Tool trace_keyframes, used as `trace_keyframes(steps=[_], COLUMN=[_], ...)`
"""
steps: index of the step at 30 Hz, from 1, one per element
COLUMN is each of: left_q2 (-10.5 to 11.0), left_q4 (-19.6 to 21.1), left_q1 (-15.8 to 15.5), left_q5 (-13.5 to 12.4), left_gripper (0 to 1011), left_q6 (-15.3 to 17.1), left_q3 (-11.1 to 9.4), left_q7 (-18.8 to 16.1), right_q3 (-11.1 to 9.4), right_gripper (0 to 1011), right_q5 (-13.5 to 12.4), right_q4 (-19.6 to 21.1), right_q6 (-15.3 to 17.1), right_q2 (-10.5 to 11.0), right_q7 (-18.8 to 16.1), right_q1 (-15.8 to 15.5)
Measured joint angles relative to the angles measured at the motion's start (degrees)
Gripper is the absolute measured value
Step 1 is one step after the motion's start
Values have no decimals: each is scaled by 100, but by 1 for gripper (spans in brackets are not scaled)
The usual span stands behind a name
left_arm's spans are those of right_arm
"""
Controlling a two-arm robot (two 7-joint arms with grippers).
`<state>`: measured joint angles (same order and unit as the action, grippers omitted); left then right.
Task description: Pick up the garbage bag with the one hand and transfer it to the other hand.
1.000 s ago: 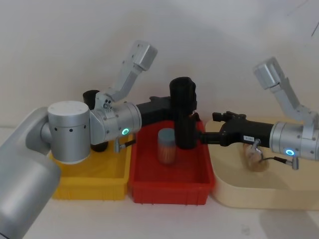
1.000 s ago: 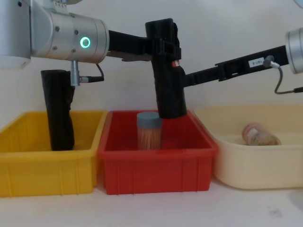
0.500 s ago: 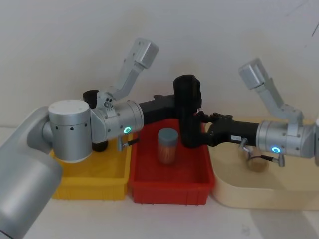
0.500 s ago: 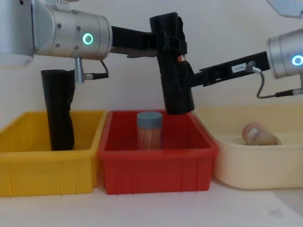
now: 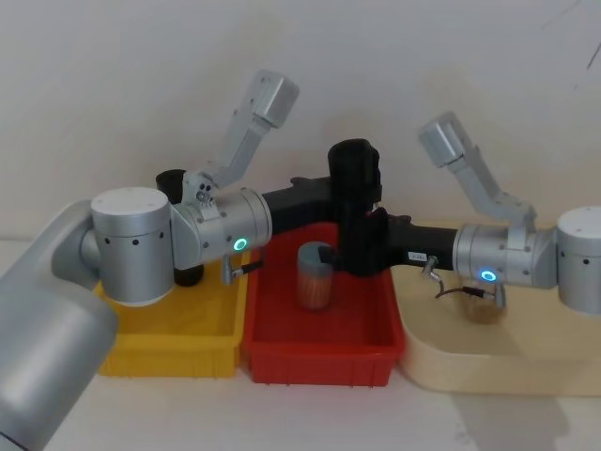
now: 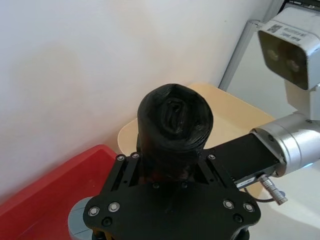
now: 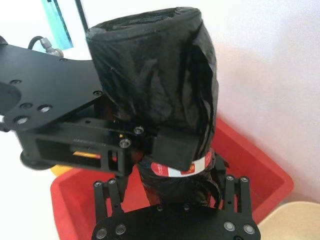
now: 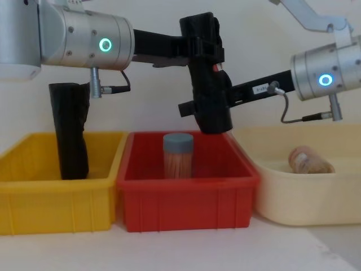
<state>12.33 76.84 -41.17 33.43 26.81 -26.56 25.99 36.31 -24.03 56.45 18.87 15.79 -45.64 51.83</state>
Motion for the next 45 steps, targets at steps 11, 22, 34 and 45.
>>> trace_keyframes(steps=[11, 22, 34, 45], left_q2=[-1, -4, -7, -4], left_q4=[-5, -6, -4, -4], left_q1=[-7, -8, -7, -6], left_q5=[7, 12, 28, 28], left_gripper=[386, 386, 518, 841], left_q6=[-9, -12, -14, -10], left_q3=[3, 4, -12, -9], left_q7=[3, 12, 28, 30], right_q3=[108, 143, 120, -12], right_gripper=[804, 535, 535, 532], right_q5=[37, 43, -9, -52], right_q4=[-480, -621, -384, -68], right_q6=[-211, -278, -233, -93], right_q2=[-252, -327, -247, -34], right_q7=[18, 45, 219, 626], right_q1=[217, 284, 173, -6])
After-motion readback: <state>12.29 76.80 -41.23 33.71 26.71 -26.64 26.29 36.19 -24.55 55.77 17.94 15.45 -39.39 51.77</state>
